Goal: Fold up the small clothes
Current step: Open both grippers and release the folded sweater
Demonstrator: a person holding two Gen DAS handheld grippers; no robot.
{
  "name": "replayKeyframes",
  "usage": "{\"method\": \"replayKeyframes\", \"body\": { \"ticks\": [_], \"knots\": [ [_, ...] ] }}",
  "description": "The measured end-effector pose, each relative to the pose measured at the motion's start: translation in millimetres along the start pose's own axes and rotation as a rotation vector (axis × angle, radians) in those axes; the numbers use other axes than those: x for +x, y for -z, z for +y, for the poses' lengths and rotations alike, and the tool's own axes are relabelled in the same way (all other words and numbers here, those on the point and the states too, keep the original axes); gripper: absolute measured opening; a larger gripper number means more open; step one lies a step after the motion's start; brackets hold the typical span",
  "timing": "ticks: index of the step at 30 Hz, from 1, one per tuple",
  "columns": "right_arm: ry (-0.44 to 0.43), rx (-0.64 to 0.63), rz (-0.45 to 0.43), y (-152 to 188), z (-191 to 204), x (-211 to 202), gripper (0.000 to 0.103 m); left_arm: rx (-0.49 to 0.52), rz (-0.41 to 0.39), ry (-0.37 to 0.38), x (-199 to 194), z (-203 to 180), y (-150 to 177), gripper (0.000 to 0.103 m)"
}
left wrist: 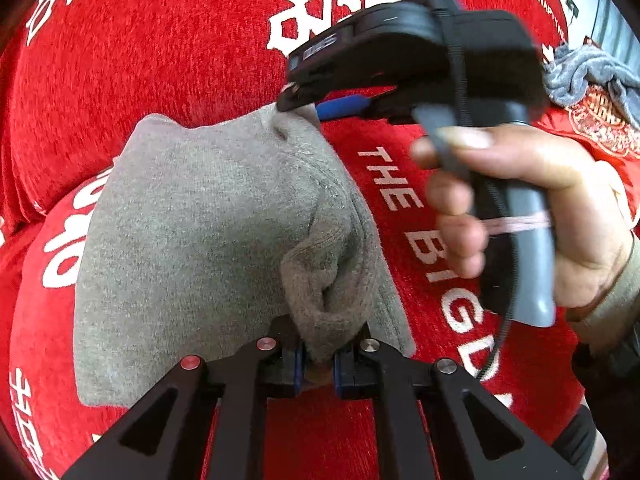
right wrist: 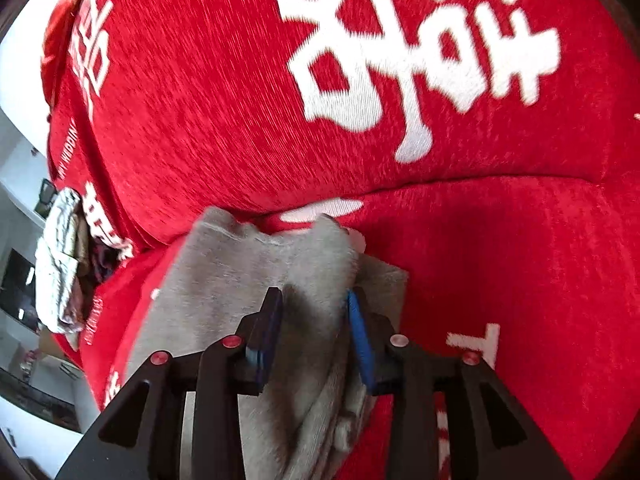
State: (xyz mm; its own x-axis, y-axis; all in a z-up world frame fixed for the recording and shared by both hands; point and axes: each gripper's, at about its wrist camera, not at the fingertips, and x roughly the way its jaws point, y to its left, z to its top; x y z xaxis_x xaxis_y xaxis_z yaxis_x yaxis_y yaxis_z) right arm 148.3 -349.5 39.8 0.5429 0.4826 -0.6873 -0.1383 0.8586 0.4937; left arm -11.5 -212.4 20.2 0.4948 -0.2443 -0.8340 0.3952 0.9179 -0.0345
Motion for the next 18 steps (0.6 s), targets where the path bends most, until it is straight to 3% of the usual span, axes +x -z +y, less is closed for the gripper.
{"method": "replayKeyframes", "body": {
  "ticks": [4,5,6,7,8,10,11,12,15,18],
  "knots": [
    [-0.036,-0.043,-0.025,11,14,-26,0.055,-0.001,0.001,0.044,-12,3,7,0.010],
    [-0.044,-0.058,-0.032,15,18,-30,0.058,0.004,0.000,0.049,-14,2,9,0.020],
    [-0.050,-0.070,-0.031,19,23,-32,0.059,0.008,0.003,0.053,-16,2,13,0.037],
    [-0.051,-0.078,-0.021,23,26,-31,0.059,0.006,0.006,0.055,-18,2,14,0.083],
    [-0.037,-0.079,0.001,28,29,-25,0.059,-0.013,-0.034,0.042,-24,3,18,0.098],
    [-0.015,-0.081,0.033,34,30,-15,0.058,-0.023,-0.095,0.037,-36,3,23,0.098],
    [0.010,-0.099,0.047,39,31,-10,0.044,-0.011,-0.089,0.055,-39,1,23,0.098],
    [0.033,-0.120,0.050,43,31,-9,0.024,-0.005,-0.085,0.060,-41,0,23,0.098],
    [0.035,-0.119,0.033,44,31,-10,0.012,-0.006,-0.096,0.035,-46,5,22,0.098],
    [0.088,-0.110,0.014,41,21,-15,0.010,-0.022,-0.096,0.026,-48,20,20,0.098]
  ]
}}
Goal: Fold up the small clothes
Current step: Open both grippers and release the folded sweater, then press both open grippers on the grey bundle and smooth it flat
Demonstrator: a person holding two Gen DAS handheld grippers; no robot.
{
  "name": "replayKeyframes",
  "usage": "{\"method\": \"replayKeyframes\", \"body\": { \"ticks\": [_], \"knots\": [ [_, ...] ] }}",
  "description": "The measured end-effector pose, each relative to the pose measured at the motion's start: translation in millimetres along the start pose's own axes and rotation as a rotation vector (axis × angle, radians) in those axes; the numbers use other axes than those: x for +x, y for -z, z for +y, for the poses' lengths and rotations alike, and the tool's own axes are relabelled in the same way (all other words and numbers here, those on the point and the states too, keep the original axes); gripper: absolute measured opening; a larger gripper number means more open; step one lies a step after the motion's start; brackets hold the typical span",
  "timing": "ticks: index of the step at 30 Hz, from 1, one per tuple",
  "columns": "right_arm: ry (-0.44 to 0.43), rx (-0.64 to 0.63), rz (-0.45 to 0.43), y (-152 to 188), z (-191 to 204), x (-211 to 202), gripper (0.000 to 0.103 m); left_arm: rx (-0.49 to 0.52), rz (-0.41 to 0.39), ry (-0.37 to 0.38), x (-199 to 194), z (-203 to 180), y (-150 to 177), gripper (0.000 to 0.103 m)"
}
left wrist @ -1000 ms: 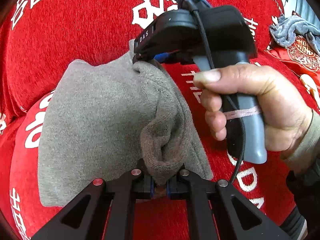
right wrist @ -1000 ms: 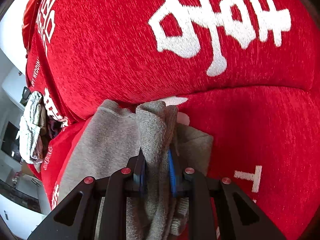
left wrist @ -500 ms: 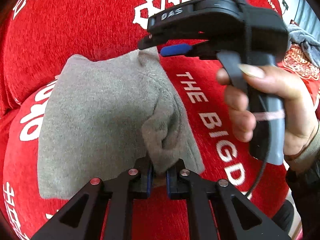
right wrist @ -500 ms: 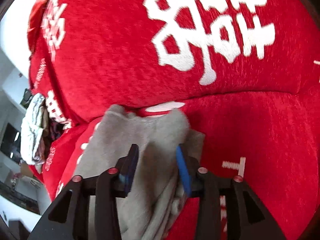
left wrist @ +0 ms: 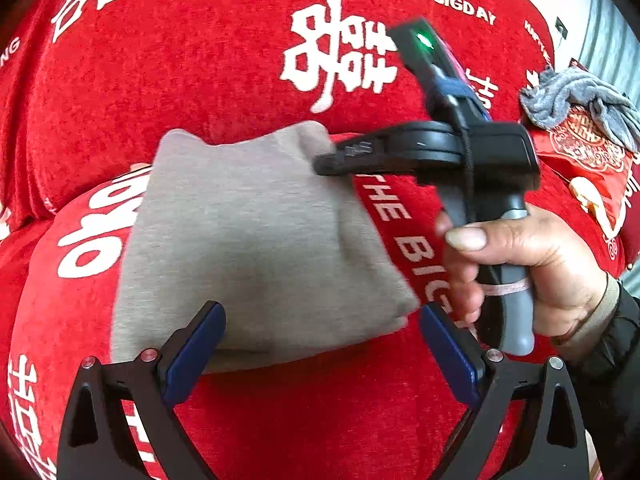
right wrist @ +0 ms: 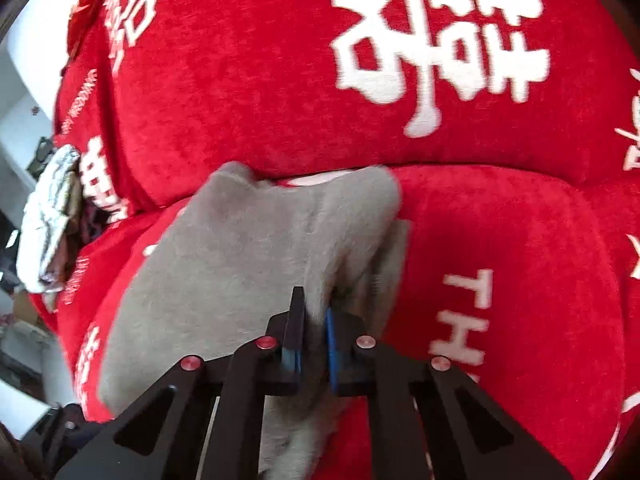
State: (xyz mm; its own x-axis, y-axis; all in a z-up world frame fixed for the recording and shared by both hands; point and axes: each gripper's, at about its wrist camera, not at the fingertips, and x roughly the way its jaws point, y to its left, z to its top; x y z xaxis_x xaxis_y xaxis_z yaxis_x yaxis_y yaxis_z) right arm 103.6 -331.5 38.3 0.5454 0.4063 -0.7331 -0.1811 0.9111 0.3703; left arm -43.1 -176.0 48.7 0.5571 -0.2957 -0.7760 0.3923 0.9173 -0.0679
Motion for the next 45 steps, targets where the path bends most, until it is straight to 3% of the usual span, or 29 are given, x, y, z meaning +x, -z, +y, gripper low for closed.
{"method": "replayKeyframes", "body": {
  "ticks": [5,8,10,12,16,20,25,28,30,32,35,38,41,45],
  "knots": [
    [-0.039,0.058,-0.015,2,-8,-20,0.013,-0.005,-0.057,-0.087,-6,36,-14,0.098],
    [-0.060,0.020,-0.087,9,3,-53,0.014,-0.067,-0.049,-0.137,0,64,-23,0.098],
    [-0.106,-0.009,-0.111,16,15,-69,0.022,-0.135,-0.044,-0.159,4,86,-27,0.098],
    [-0.165,-0.044,-0.103,30,29,-78,0.034,-0.184,-0.019,-0.157,10,99,-25,0.098],
    [-0.214,-0.111,-0.048,62,52,-75,0.034,-0.193,0.024,-0.186,26,111,-12,0.098],
    [-0.083,-0.123,0.010,88,49,-56,0.033,-0.199,0.042,-0.177,36,117,-3,0.098],
    [-0.116,-0.037,-0.025,99,25,-64,0.031,-0.185,0.066,-0.159,41,120,7,0.098],
    [-0.108,-0.034,-0.038,95,32,-76,0.045,-0.221,0.016,-0.096,23,122,0,0.098],
    [-0.079,-0.062,-0.103,86,42,-87,0.067,-0.210,-0.032,-0.109,13,122,-16,0.098],
    [-0.058,-0.080,-0.146,72,50,-89,0.067,-0.205,-0.043,-0.141,16,123,-34,0.098],
    [-0.043,-0.079,-0.131,45,58,-72,0.067,-0.235,0.010,-0.206,39,138,-56,0.098],
    [-0.007,-0.064,-0.085,31,54,-47,0.067,-0.289,0.043,-0.168,56,154,-61,0.102],
    [0.048,-0.038,-0.017,34,40,-18,0.067,-0.276,0.053,-0.140,64,156,-55,0.103],
    [0.045,-0.046,-0.032,34,41,-24,0.067,-0.283,0.050,-0.121,60,155,-60,0.103]
  ]
}}
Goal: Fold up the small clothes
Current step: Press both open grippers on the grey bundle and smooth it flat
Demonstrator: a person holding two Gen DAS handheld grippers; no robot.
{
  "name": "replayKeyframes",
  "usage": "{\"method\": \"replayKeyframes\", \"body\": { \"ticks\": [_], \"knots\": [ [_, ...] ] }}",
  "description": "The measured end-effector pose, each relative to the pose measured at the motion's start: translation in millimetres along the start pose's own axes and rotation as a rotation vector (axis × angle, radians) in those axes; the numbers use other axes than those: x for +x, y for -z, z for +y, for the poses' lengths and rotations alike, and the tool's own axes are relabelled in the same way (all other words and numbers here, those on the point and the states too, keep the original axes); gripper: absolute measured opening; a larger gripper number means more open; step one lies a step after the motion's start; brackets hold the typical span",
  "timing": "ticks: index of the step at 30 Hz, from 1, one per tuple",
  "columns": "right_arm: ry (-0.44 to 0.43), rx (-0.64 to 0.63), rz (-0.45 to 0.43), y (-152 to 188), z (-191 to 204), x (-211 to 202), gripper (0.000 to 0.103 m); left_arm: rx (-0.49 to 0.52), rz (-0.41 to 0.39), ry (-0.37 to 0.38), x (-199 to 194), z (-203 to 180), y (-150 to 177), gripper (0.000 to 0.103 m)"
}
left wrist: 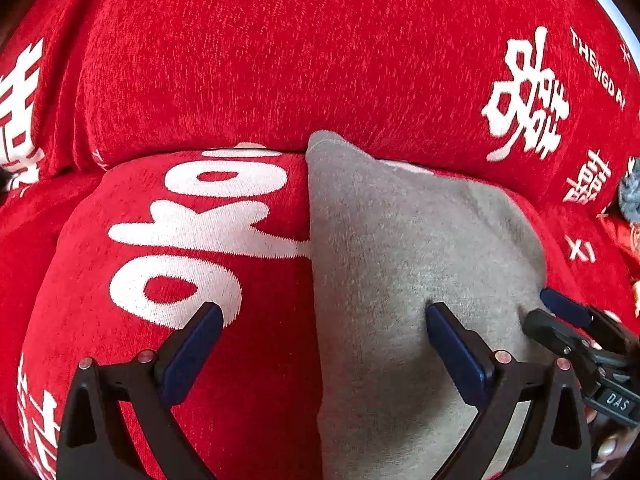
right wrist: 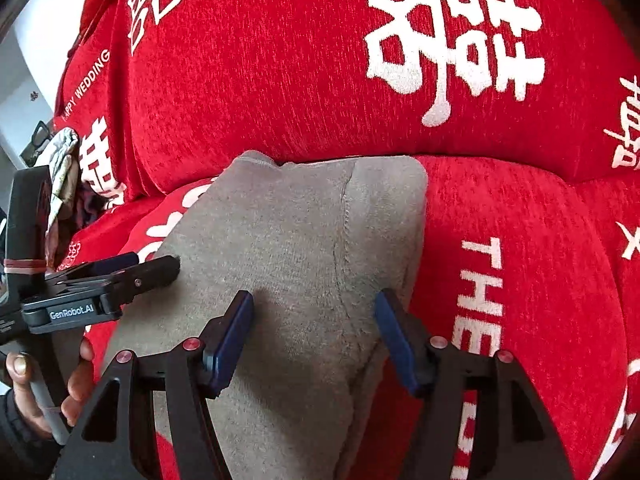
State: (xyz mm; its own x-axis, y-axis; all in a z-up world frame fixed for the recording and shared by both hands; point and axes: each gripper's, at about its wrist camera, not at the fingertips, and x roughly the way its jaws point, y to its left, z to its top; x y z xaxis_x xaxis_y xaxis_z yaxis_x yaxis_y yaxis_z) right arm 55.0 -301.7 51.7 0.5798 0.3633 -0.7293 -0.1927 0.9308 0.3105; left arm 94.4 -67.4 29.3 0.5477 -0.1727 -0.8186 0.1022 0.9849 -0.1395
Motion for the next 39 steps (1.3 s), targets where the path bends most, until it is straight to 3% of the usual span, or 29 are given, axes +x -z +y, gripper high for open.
{"method": "replayKeyframes", "body": {
  "ticks": [2,5,9,13,19,23,26,32,39],
  "knots": [
    [-0.023,0.015,-0.035,-6,2,-10,0.067,-0.017,-0.014,0.014,-3,1,-9,0.103],
    [-0.022,0.001,-0.038,-18,6,-9,0.067,0.016,0.026,-0.047,12,-5,-22,0.103],
    [0.025,0.011,0.045,-43,0,26,0.067,0.036,0.141,-0.032,43,-8,-43,0.103],
    [0.025,0.059,0.118,-61,-16,53,0.067,0.075,0.200,-0.033,62,-13,-53,0.103],
    [0.064,0.052,0.114,-57,-26,72,0.071,0.105,0.133,-0.008,70,-17,-42,0.103],
    [0.084,0.028,0.122,-60,-22,73,0.072,0.076,0.138,0.022,69,-11,-43,0.103],
    [0.133,-0.002,0.120,-63,-11,61,0.072,0.083,0.090,0.006,47,-9,-43,0.103],
    [0.151,-0.127,0.066,-46,30,28,0.072,0.159,0.013,-0.008,11,-15,-25,0.103],
    [0.166,-0.173,0.082,-16,38,28,0.072,0.164,0.005,0.001,2,-2,-7,0.103]
  ]
}}
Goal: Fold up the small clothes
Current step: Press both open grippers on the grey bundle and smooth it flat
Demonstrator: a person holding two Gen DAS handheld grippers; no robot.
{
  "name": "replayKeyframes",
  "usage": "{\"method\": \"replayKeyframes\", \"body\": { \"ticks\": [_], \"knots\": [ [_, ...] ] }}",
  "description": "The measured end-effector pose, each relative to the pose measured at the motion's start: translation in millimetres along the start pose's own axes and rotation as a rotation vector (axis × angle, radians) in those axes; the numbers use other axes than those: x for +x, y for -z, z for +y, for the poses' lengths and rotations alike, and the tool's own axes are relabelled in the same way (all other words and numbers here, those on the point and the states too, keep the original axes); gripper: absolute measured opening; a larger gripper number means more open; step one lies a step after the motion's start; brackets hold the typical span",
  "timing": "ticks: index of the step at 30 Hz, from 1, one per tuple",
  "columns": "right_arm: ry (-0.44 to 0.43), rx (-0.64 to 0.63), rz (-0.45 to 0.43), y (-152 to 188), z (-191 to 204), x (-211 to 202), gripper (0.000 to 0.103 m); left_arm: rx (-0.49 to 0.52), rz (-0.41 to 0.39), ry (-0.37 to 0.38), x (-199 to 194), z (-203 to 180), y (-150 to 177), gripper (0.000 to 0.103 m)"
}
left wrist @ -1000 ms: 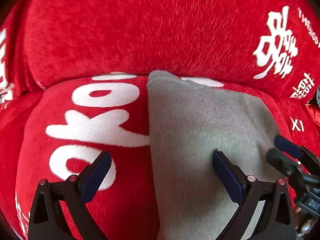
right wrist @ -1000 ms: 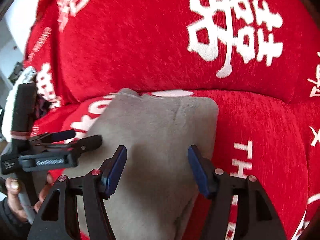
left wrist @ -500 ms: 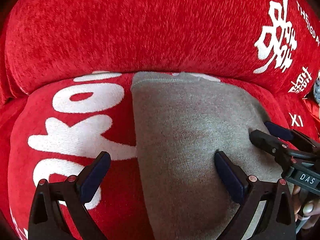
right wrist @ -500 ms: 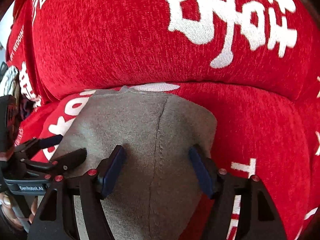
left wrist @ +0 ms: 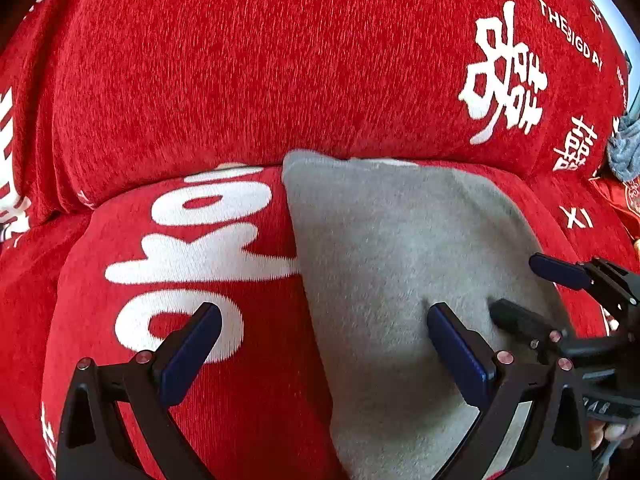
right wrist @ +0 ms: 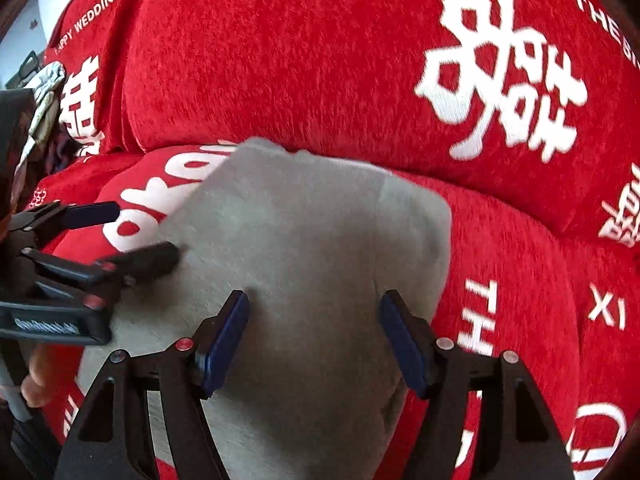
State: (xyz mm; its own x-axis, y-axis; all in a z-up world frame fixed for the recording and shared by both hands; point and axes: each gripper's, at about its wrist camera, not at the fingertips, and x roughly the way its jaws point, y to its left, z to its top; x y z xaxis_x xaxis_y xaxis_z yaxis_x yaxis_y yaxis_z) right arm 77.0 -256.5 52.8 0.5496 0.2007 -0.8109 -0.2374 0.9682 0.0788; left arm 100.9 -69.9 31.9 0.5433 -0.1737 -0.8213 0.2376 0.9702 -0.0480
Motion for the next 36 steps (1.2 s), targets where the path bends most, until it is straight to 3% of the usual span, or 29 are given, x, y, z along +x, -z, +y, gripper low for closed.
{"method": "replayKeyframes", "body": {
  "ticks": [6,15,27,33,36],
  "knots": [
    [-0.003,0.014,-0.003,7,-5,-7,0.072,0.021,-0.018,-0.028,-6,-7,6,0.103],
    [-0.006,0.008,-0.061,33,24,-36,0.072,0.024,-0.060,-0.017,-32,-8,32,0.103],
    [0.072,-0.098,-0.046,75,37,-32,0.072,0.055,-0.014,-0.041,-26,-1,80,0.103],
    [-0.005,0.021,-0.088,74,9,-66,0.073,-0.025,-0.009,0.062,-39,18,57,0.103],
    [-0.030,0.153,-0.102,60,-23,-66,0.076,-0.154,0.061,0.196,-22,35,30,0.103]
  ]
}}
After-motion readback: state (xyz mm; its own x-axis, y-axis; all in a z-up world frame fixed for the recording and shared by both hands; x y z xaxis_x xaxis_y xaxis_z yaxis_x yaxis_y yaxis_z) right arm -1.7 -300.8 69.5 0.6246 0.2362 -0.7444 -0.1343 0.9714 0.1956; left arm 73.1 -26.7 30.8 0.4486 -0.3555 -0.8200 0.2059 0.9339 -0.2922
